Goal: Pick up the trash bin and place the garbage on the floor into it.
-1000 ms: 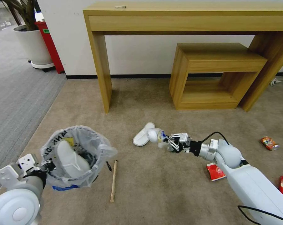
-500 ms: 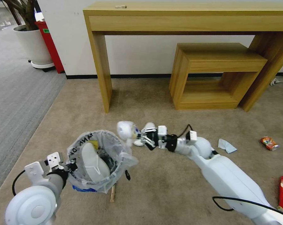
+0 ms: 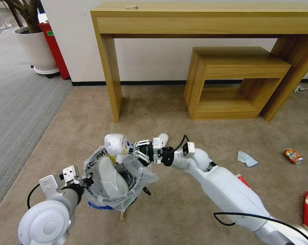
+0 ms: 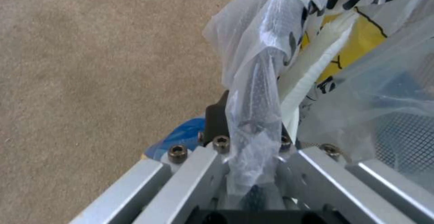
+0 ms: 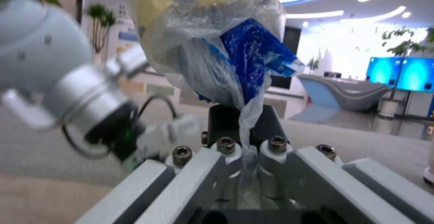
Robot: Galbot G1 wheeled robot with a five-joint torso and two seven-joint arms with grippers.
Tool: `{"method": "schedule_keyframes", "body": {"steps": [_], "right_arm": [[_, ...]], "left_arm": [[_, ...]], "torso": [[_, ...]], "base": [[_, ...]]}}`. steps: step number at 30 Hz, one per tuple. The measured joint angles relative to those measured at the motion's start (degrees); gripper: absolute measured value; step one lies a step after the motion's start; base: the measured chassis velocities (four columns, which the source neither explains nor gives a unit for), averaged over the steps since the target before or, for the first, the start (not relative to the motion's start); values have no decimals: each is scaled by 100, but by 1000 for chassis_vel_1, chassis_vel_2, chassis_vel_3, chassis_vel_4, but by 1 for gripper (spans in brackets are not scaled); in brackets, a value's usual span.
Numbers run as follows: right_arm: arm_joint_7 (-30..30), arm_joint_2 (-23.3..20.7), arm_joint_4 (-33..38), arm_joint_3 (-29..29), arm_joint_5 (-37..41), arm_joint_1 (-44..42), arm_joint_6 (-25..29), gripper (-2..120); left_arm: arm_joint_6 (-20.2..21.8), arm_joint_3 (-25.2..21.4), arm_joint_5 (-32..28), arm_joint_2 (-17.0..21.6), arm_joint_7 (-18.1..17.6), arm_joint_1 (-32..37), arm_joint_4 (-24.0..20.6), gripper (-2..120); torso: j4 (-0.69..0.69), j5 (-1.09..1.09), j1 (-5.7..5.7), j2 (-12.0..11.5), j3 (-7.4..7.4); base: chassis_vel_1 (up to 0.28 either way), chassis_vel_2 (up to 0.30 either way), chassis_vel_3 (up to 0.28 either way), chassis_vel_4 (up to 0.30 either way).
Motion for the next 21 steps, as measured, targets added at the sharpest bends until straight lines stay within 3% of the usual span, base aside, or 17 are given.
{"method": "schedule_keyframes", "body": {"steps": [10,13,18,21], "right_arm": [[-423,-189,-1,120,-619,-102,-167,1],[-315,-167,-5,117,-708,-144,-192,16],[-101,-156,-19,84,-750,-155,-200,28],[28,-185,-18,78,-733,-155,-200,44]], "left_arm": [[0,-17,3,-24,6,108,-190,0],[0,-17,7,-29,26,187,-329,0],[0,-37,8,-22,32,234,-420,0],[0,-76,10,-4,33,253,-431,0]], "torso": [[0,-1,0,0,0],[0,0,0,0,0],[0,0,0,0,0],[0,0,0,0,0]], "base": [[0,0,0,0],[0,0,0,0],[0,0,0,0],[0,0,0,0]]}}
